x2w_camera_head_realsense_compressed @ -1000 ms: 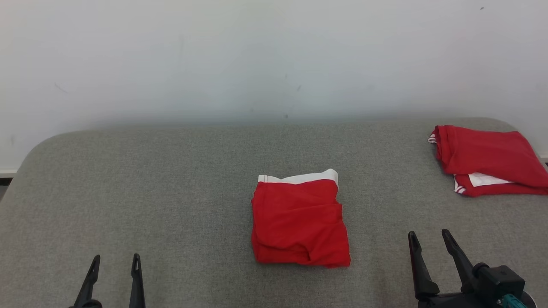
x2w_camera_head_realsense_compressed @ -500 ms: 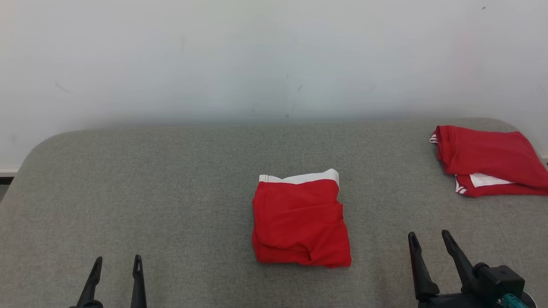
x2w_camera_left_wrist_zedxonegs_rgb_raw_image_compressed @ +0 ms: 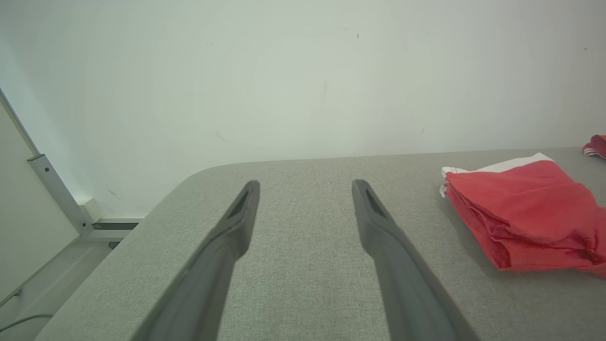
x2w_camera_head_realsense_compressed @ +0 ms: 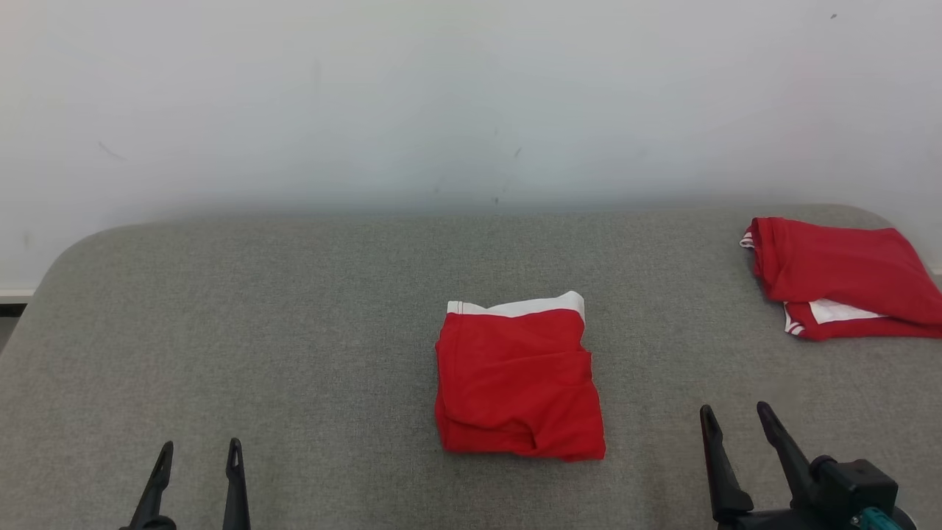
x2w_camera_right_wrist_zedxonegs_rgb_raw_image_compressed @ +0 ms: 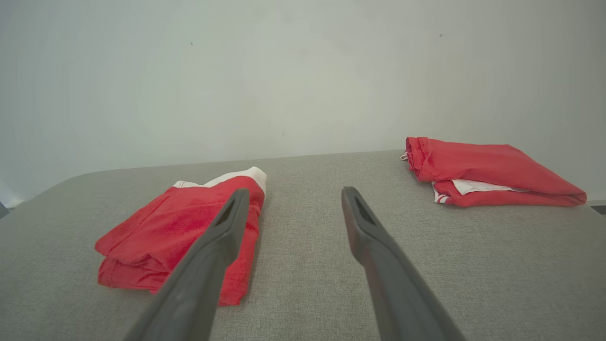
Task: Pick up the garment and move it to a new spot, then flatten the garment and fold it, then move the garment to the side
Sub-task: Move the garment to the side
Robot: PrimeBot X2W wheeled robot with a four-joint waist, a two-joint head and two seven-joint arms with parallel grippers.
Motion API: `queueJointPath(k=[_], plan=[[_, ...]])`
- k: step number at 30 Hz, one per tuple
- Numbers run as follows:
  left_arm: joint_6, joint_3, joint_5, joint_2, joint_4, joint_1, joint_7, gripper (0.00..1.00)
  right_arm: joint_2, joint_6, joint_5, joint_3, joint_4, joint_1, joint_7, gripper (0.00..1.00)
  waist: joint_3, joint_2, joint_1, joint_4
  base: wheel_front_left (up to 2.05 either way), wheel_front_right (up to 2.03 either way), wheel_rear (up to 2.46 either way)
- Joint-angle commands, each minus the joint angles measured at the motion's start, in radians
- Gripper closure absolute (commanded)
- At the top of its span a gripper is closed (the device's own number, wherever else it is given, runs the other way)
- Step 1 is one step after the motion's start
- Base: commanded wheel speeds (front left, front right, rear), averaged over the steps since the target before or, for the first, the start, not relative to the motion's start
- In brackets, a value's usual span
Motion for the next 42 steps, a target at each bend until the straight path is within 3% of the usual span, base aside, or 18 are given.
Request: queueJointPath(k=[1,12,27,38,40,41,42], plan=[[0.004,-0.001,0.0,0.004,0.0,-0.005,0.0,0.0,0.003,0.001,0.013,0.004,0.012,0.014,0.003,0.0,0.0,0.0,0.0,0.001,0.0,0.0,0.0],[-0.007,-0.037,0.001,-0.002,0.013,-0.036,-0.001,0.0,0.003,0.001,0.029,0.058,0.178,-0.124,-0.003,0.0,0.021,0.0,0.0,0.046,0.0,0.0,0.0],[-0.04,-0.13,0.003,-0.042,0.092,-0.158,-0.039,0.0,-0.04,0.001,-0.013,0.023,0.715,-0.528,-0.021,0.0,0.134,0.0,0.0,0.187,0.0,0.0,0.0],[-0.037,-0.138,-0.012,-0.046,0.174,-0.224,-0.087,0.0,-0.029,0.001,0.03,0.08,1.042,-0.661,-0.074,0.0,0.173,0.0,0.0,0.187,0.0,0.0,0.0],[-0.035,-0.137,-0.015,-0.044,0.182,-0.23,-0.09,0.0,-0.024,0.001,0.043,0.101,1.08,-0.67,-0.07,0.81,0.17,0.0,0.0,0.182,0.0,0.0,0.0],[-0.034,-0.136,-0.017,-0.043,0.185,-0.232,-0.091,0.0,-0.023,0.001,0.054,0.112,1.093,-0.677,-0.072,1.0,0.169,0.0,0.0,0.179,0.0,0.0,0.0],[-0.033,-0.135,-0.019,-0.041,0.187,-0.232,-0.094,0.0,-0.023,0.001,0.065,0.118,1.101,-0.688,-0.08,1.0,0.168,0.0,0.0,0.176,0.0,0.0,0.0]])
